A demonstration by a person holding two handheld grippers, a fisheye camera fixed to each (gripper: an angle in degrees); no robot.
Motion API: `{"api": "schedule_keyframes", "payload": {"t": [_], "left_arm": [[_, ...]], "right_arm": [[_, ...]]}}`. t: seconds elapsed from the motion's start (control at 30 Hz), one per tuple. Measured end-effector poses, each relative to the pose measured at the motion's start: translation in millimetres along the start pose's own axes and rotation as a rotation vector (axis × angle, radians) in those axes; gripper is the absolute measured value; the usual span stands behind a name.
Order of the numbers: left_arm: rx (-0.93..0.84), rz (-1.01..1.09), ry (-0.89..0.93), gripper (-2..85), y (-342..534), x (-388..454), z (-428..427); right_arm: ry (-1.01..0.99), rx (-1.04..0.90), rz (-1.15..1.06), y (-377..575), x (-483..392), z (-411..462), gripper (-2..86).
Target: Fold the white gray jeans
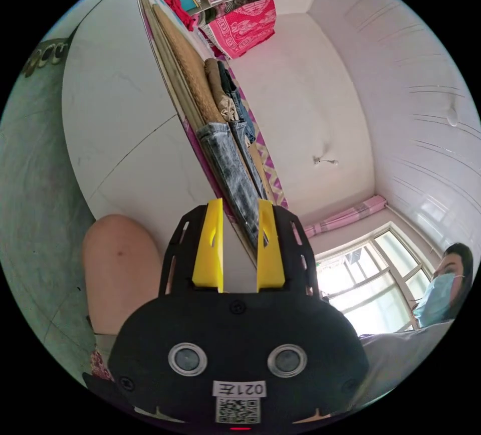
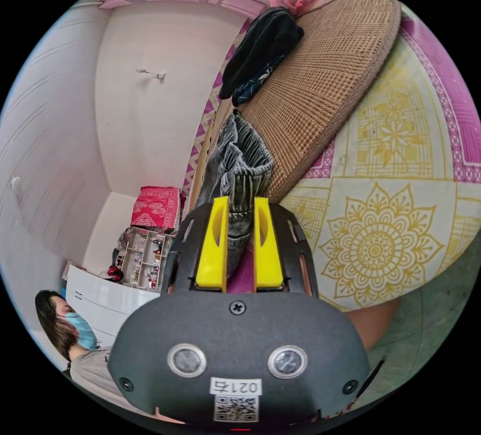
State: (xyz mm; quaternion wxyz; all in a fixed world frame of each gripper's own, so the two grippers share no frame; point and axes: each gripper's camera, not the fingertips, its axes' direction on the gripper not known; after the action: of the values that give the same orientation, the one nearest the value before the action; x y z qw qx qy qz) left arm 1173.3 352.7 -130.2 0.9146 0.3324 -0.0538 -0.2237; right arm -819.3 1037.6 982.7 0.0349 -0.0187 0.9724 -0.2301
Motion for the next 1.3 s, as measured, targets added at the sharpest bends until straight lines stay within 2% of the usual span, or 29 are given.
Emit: {"api": "schedule_keyframes", "payload": {"t": [0.23, 0.4, 0.63, 0.83, 1.0, 1.13, 1.3], "left_arm": [[-0.06, -0.036, -0.003, 9.8, -15, -6, 41], [-0.047, -0.049, 0.061, -0.4, -20, -6, 47], [-0.092, -0.084, 0.132, -0.9, -28, 0, 65], [-0.219, 0.067, 0.025, -1.0, -63, 70, 93], [-0.459, 0.351, -0.202, -1.0, -131, 180, 168], [-0.624, 0.448, -0.293, -1.0, -180, 237, 254], [-0.849, 0.561, -0.487, -1.0, -246, 275, 436]], "right_arm": [[-0.014, 0.003, 0.009, -3, 18, 5, 8.2], [-0.034, 0.01, 0.017, -6, 29, 12, 8.0], [-0.099, 0.01, -0.038, -16, 25, 19, 5.9], [-0.123, -0.028, -0.037, -46, -2, 35, 4.5], [-0.104, -0.102, -0.064, -95, -52, 61, 4.0], [-0.013, -0.171, -0.127, -157, -111, 103, 3.7], [0.13, -0.272, -0.206, -248, -163, 198, 3.8]]}}
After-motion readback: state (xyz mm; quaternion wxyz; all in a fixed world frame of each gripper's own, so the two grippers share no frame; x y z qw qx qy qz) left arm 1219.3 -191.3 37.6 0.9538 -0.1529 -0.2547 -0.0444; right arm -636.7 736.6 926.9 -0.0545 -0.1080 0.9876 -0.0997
